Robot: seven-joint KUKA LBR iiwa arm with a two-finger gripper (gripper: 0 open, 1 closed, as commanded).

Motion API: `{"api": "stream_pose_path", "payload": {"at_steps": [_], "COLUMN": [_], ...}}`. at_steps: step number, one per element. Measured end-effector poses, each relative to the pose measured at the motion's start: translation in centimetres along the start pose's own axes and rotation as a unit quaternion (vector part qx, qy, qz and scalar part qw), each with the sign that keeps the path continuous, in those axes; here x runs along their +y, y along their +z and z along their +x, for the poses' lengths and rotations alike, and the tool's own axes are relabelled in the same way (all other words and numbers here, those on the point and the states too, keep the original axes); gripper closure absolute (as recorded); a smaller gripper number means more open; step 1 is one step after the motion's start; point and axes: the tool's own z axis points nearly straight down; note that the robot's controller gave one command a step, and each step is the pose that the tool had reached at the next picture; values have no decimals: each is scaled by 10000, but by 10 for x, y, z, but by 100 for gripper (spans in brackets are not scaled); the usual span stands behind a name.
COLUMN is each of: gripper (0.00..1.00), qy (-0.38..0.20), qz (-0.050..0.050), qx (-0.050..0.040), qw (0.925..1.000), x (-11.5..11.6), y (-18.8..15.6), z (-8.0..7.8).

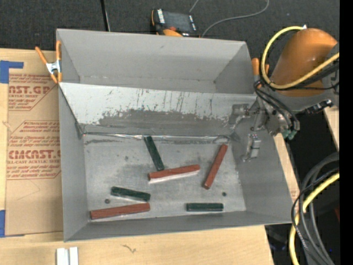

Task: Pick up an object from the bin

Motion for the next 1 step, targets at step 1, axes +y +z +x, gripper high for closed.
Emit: {"api": "stream_pose_path", "payload": {"at_steps": [1], "gripper": [0], "qy": [-1307], "qz": [-30], "qx": [51], "qw": [9914], "x": [22], "y": [123], "z": [24]}}
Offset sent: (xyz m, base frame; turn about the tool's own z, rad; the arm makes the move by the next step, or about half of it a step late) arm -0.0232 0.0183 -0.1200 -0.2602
